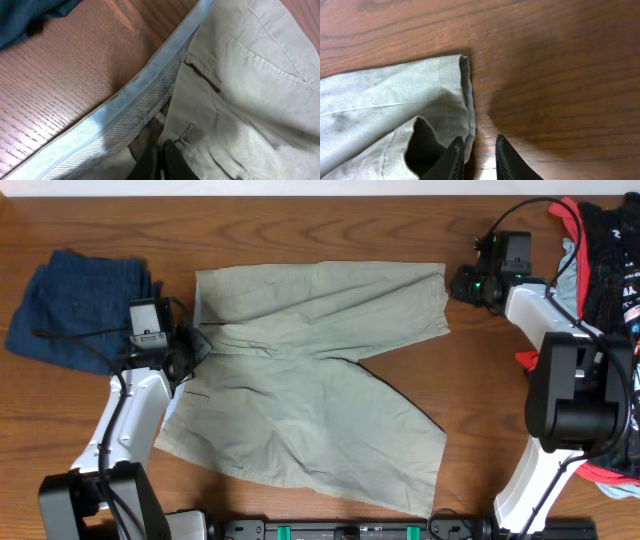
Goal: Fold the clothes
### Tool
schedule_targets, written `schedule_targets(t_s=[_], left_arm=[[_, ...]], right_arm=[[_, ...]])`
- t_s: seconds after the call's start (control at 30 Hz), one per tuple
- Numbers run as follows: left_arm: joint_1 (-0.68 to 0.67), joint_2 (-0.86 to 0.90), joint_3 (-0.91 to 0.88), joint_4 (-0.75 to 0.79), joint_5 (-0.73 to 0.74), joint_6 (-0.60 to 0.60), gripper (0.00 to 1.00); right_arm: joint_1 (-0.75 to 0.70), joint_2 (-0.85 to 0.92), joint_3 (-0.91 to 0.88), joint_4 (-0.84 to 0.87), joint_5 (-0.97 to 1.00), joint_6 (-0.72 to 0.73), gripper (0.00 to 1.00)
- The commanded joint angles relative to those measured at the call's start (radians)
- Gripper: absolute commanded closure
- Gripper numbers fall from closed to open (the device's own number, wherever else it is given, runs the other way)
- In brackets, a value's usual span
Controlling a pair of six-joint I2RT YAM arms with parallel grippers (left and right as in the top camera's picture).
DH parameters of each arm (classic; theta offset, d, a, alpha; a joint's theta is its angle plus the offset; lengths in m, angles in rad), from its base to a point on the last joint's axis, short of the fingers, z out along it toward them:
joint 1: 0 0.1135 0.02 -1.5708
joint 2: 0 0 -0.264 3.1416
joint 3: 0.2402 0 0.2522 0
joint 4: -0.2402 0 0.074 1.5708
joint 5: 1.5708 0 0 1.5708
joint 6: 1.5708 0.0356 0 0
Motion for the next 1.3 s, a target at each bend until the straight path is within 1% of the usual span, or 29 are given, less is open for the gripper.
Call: schedule_targets(t_s=[0.0,0.07,0.13,0.33,0.43,0.5,0.57,0.6,0.63,0.67,0.73,0.87,1.0,1.1,1.27], left_arm=[[0.005,0.01,0.006,-0.002,-0.023,0.01,0.94],[0.005,0.01,0.006,-0.003,-0.023,0.01,0.94],[0.005,0.01,0.006,-0.006,-0.023,0.01,0.94],[0.005,0.01,0.006,-0.006,-0.023,0.01,0.94],[0.005,0.01,0.006,-0.006,-0.023,0.01,0.94],[0.005,0.01,0.006,-0.006,-0.023,0.01,0.94],[0.005,0.01,0.006,-0.006,-0.023,0.01,0.94],[0.005,0.01,0.006,-0.006,-0.023,0.01,0.94],[0.005,0.01,0.006,-0.006,-0.023,0.01,0.94],[0.005,0.01,0.006,-0.006,-0.023,0.01,0.94],[0.005,0.01,0.006,-0.006,-0.023,0.01,0.94],[0.005,0.01,0.006,-0.006,-0.031,0.011,0.94],[0.005,0.01,0.006,-0.013,-0.137,0.01,0.94],[0.006,0.01,0.006,-0.015,-0.189,0.01,0.94],[0.005,0.01,0.006,-0.013,-0.192,0.01,0.94]], right_arm=[[0.02,0.033,0.006,0.001,-0.037,0.016,0.82],[0.029,0.044,0.006,0.002,-0.045,0.015,0.85],[0.035,0.046,0.006,0.002,-0.054,0.006,0.85],[0.045,0.046,0.006,0.002,-0.081,-0.007,0.82],[0.045,0.046,0.006,0.002,-0.116,-0.007,0.77],[0.045,0.046,0.006,0.002,-0.121,-0.007,0.76],[0.045,0.046,0.006,0.0,-0.12,-0.007,0.81],[0.045,0.046,0.006,-0.005,-0.12,-0.007,0.87],[0.045,0.046,0.006,-0.011,-0.12,-0.007,0.96],[0.045,0.046,0.006,-0.019,-0.119,-0.007,0.99],[0.044,0.046,0.006,-0.04,-0.104,-0.007,0.99],[0.032,0.046,0.006,-0.115,0.044,-0.006,0.99],[-0.004,0.046,0.006,-0.163,0.159,-0.006,0.99],[-0.046,0.046,0.007,-0.158,0.156,-0.001,0.99],[-0.09,0.046,0.007,-0.146,0.117,0.0,0.99]])
